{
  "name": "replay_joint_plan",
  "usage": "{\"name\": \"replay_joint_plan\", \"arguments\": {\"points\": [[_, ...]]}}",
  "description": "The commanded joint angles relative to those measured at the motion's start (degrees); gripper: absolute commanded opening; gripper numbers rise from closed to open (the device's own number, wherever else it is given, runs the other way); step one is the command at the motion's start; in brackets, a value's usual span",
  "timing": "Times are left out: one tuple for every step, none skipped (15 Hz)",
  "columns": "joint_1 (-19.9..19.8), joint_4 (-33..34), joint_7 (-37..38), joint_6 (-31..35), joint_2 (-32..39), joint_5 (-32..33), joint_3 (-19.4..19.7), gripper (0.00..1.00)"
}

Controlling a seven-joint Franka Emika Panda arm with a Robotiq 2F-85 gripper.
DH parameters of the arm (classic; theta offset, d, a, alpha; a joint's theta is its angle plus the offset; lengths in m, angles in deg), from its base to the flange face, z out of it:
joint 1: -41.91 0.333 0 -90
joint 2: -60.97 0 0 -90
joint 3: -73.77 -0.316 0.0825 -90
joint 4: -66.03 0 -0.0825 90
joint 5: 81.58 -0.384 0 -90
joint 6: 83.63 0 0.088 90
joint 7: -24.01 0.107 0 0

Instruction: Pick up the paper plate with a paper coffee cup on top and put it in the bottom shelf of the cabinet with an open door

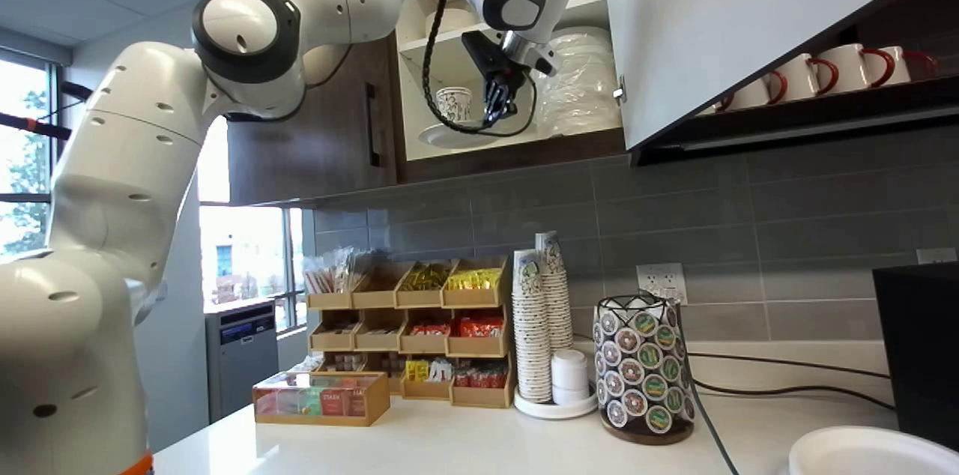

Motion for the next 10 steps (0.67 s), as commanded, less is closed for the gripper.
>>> {"name": "replay_joint_plan", "arguments": {"points": [[1.2,3.0,3.9,1.7,2.1,0.4,-0.2,0.01],[1.5,3.2,4.3,2.2,2.3,0.7,-0.2,0.01],[1.9,3.6,4.9,2.8,2.7,0.9,-0.2,0.01],[2.2,3.8,5.5,3.5,2.9,1.1,-0.1,0.01],[2.6,4.2,6.0,4.2,3.2,1.3,-0.1,0.01],[2.9,4.4,6.5,4.7,3.5,1.5,0.0,0.01],[3.2,4.6,7.1,5.1,3.7,1.7,0.0,0.01],[3.4,4.9,7.6,5.3,3.9,1.9,0.0,0.01],[3.7,5.4,8.1,5.1,4.1,2.3,0.0,0.01],[4.0,5.7,8.5,5.0,4.3,2.9,0.0,0.01]]}}
